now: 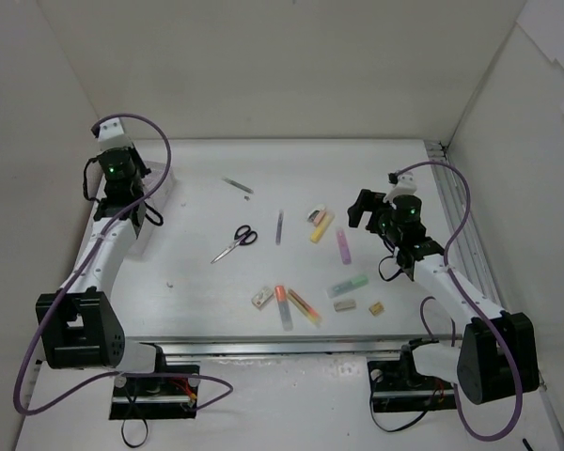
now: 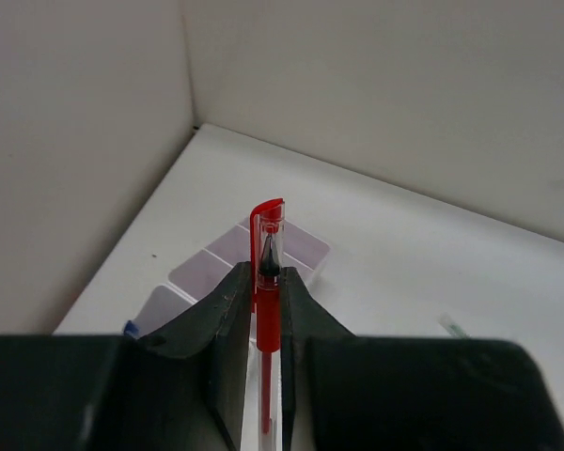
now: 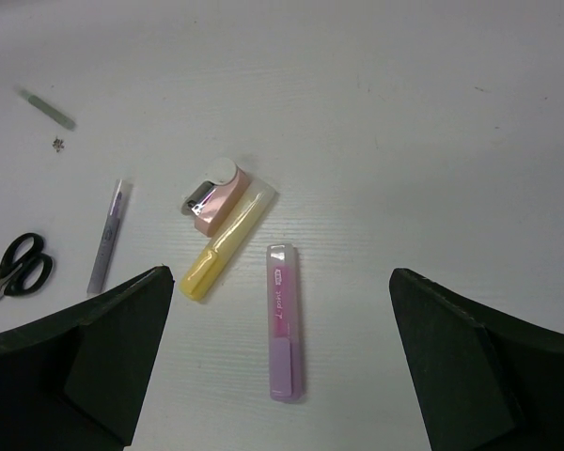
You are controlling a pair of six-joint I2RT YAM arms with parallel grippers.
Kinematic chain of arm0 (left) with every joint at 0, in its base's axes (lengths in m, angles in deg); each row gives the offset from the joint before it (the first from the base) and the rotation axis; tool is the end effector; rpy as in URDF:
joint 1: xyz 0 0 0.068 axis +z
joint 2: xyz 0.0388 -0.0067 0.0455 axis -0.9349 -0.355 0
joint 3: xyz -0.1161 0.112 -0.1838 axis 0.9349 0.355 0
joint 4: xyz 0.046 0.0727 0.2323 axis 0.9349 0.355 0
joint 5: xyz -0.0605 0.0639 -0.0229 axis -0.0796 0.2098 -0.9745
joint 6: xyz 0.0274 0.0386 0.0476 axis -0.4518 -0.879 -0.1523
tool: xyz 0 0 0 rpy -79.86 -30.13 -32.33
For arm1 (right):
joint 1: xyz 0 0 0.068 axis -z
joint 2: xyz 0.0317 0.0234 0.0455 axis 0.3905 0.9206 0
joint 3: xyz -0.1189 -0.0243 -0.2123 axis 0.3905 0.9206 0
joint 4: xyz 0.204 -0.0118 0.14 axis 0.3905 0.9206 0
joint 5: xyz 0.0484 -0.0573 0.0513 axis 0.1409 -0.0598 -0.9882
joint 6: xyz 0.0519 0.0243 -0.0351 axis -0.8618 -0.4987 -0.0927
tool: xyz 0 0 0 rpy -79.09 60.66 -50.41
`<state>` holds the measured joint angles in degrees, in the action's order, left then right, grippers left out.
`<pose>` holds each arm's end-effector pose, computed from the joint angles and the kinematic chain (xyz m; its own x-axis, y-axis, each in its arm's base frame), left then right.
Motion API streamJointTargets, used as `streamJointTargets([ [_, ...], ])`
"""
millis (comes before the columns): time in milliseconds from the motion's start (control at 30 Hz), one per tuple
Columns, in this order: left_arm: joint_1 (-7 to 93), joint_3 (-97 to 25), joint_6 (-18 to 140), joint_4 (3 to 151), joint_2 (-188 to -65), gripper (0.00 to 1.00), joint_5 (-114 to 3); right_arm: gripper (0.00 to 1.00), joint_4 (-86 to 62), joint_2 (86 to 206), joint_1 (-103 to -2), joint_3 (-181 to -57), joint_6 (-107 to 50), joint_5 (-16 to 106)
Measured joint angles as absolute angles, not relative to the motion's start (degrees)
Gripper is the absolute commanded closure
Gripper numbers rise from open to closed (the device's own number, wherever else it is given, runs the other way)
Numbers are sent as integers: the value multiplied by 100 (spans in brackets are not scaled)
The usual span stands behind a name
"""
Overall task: Sort the stationery into containers
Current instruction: Place the pen in the storage box.
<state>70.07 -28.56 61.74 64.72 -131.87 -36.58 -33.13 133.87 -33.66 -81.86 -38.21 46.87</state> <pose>0.3449 0.0151 0.3395 0.0242 -0.2016 -0.9792 -0.1994 0.9588 -0.2024 0.2843 0.0592 0.2449 -0.2445 0.2387 -0.9398 -0.2229 0.9294 0.2941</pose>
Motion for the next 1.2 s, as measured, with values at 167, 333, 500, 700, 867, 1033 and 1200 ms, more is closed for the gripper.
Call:
streamJointTargets([
  [167,7512,-2775,6029,5793,-13466,100,-3376,2,-3391,13387,-3351,-8168,-3723,4663],
  [333,7899,-2867,6021,5342,-13912,100,-3249,2,-3536,13385,-3347,-8089,-3622,4658],
  [500,8000,-3184,6182,5215,-14614,100,-3266,2,-3592,13385,-3344,-8083,-3519,4654],
  [700,7986,-3171,6403,5041,-15023,100,-3227,2,-3651,13378,-3344,-8035,-3441,4672],
  [867,7976,-3002,6443,4853,-15025,91,-3089,2,-3730,13378,-3344,-7982,-3390,4665],
  [1033,7868,-2421,6497,4663,-14833,79,-2908,2,-3822,13376,-3344,-7971,-3373,4623],
  [1200,7766,-2023,6530,4680,-14542,45,-2947,2,-3868,13306,-3344,-7897,-3375,4575],
])
